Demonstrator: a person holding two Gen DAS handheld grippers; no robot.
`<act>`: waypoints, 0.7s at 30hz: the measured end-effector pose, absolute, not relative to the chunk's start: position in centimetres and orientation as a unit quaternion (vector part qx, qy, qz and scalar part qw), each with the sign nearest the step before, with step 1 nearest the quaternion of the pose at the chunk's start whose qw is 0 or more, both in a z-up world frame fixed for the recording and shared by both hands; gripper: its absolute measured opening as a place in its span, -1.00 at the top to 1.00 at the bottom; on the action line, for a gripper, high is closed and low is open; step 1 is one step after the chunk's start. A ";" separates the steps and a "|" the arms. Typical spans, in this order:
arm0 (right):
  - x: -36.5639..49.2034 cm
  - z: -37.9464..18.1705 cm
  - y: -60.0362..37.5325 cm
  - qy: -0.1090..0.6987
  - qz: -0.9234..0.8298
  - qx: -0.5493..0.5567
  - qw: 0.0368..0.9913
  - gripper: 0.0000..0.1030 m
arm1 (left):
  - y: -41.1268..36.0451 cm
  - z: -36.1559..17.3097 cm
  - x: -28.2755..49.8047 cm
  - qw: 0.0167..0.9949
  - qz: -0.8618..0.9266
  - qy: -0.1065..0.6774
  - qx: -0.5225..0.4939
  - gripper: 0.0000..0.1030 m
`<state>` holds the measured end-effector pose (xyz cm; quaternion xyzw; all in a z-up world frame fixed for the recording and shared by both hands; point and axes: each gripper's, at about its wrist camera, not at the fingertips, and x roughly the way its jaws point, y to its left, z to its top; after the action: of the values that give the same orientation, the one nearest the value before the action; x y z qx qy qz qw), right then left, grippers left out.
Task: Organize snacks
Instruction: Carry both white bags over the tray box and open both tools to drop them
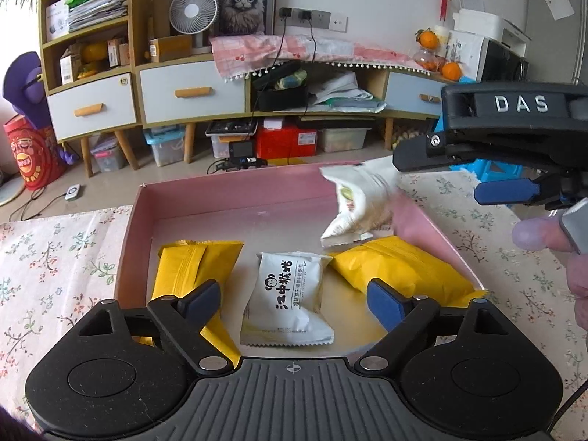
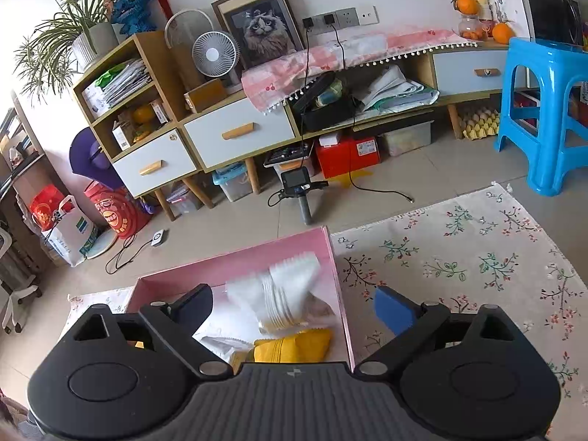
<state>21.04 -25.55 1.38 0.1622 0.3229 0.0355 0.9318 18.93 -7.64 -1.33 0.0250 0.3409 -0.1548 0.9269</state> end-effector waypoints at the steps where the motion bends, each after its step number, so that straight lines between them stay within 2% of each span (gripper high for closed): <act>1: 20.9 1.5 -25.6 0.323 0.035 0.160 0.932 -0.70 | -7.6 -1.2 18.7 0.927 -0.155 0.340 0.024 -0.73; 21: 15.0 3.6 -25.1 0.332 0.034 0.132 0.934 -0.80 | -5.0 1.3 12.8 0.924 -0.173 0.341 0.028 -0.78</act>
<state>15.00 -25.09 3.55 0.1321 0.3316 0.0338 0.9335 12.80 -4.98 1.28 0.0278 0.3408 -0.1731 0.9236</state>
